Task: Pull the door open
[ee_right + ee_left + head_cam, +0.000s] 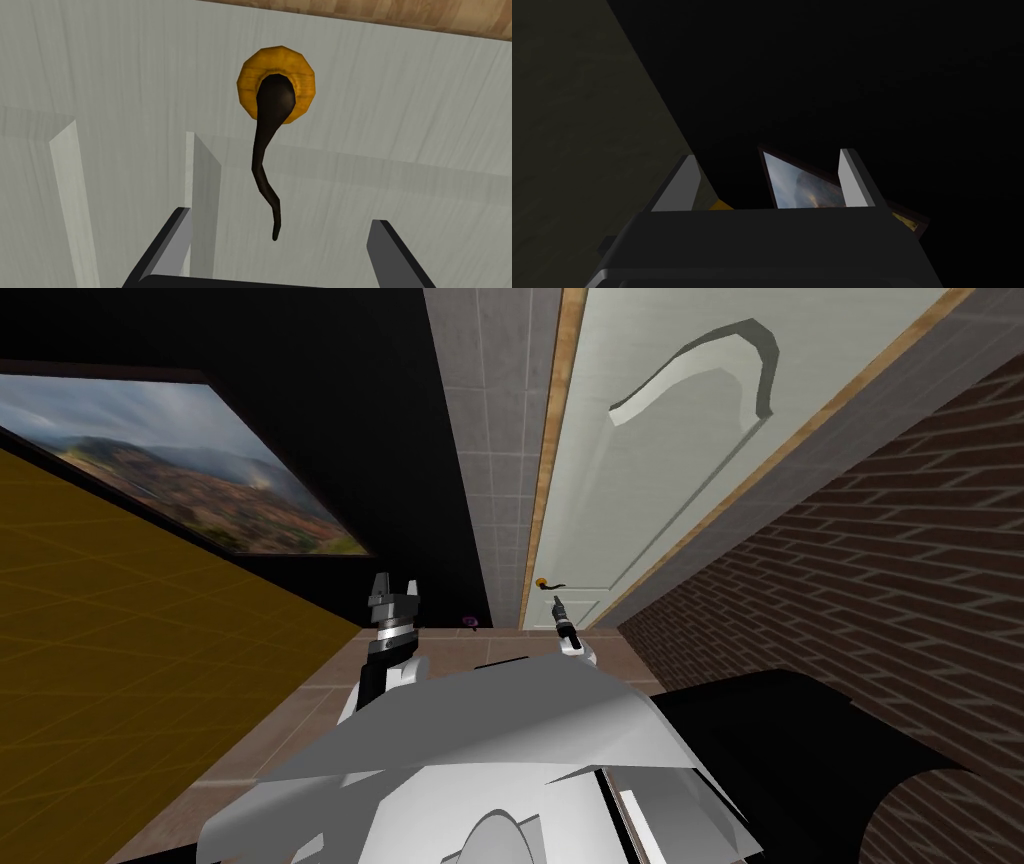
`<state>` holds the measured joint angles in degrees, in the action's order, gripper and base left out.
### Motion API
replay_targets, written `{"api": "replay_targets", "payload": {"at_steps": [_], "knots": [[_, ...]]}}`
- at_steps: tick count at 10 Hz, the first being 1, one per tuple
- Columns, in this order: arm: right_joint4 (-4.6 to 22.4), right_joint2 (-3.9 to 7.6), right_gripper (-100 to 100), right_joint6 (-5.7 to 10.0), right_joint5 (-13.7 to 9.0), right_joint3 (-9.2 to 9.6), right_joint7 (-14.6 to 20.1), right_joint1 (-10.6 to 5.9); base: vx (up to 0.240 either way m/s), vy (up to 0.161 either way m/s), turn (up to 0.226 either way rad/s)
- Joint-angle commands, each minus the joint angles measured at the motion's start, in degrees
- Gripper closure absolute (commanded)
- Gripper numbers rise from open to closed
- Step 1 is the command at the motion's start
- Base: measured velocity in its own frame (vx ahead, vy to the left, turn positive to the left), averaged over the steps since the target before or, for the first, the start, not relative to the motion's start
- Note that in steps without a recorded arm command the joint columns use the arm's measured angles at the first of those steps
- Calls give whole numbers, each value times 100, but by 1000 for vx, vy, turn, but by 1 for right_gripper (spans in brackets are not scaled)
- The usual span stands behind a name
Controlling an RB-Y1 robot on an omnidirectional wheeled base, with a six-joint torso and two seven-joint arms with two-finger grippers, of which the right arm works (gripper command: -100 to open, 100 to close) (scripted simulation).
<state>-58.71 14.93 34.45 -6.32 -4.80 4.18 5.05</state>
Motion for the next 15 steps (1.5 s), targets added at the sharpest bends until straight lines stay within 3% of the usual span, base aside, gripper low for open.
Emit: {"api": "replay_targets", "payload": {"at_steps": [1,6,7,8,9,14,15], "knots": [[53,81,-100,66,-37,-58,73,52,186,23,155],[544,479,-100,369,-222,-361,374,99,207,15,153],[612,534,-100,411,-248,-403,415,105,187,-33,113],[546,493,-100,383,-230,-374,380,111,77,-20,25],[546,493,100,383,-230,-374,380,111,-7,2,-19],[546,493,100,383,-230,-374,380,111,-15,2,0],[542,562,100,445,-208,-294,481,183,-115,-16,127]]}}
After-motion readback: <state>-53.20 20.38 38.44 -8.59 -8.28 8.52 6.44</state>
